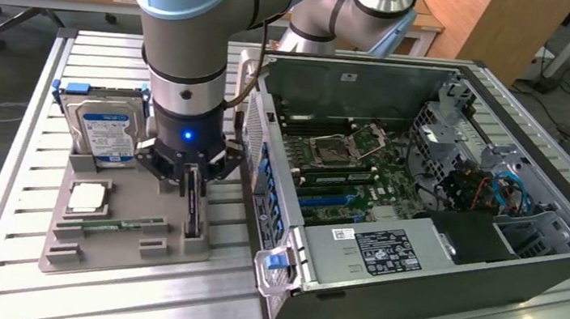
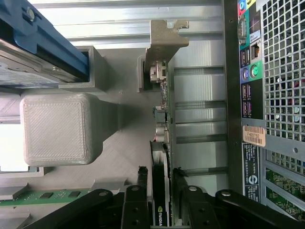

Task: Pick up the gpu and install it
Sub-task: 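Pick up the gpu and move the gpu toward the slot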

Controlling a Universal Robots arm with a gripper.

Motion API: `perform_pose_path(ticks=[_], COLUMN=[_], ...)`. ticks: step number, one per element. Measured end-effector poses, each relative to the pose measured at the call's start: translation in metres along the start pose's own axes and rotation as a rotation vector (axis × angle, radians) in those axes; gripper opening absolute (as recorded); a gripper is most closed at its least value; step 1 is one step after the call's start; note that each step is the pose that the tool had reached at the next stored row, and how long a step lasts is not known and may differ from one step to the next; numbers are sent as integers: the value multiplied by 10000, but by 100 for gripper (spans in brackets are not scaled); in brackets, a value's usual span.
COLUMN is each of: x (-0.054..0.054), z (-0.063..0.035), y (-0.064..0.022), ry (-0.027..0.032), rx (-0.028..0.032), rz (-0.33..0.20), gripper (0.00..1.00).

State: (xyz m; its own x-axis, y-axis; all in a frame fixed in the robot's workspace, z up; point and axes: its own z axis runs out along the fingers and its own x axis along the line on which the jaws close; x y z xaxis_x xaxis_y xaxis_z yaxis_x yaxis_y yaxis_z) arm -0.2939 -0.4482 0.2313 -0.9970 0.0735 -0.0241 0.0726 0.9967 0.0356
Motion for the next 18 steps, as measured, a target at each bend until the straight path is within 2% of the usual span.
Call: perform_pose_path(ticks=[1, 3, 4, 12, 16, 18], x=[0, 0, 0, 0, 0, 0], z=[0, 0, 0, 0, 3, 4], y=[0, 0, 0, 0, 0, 0], ry=[1, 1, 0, 0, 16, 17], rx=[-1, 1, 1, 0, -8, -11], rz=[0, -1, 0, -1, -428, -449], gripper=[40, 27, 26, 26, 26, 26])
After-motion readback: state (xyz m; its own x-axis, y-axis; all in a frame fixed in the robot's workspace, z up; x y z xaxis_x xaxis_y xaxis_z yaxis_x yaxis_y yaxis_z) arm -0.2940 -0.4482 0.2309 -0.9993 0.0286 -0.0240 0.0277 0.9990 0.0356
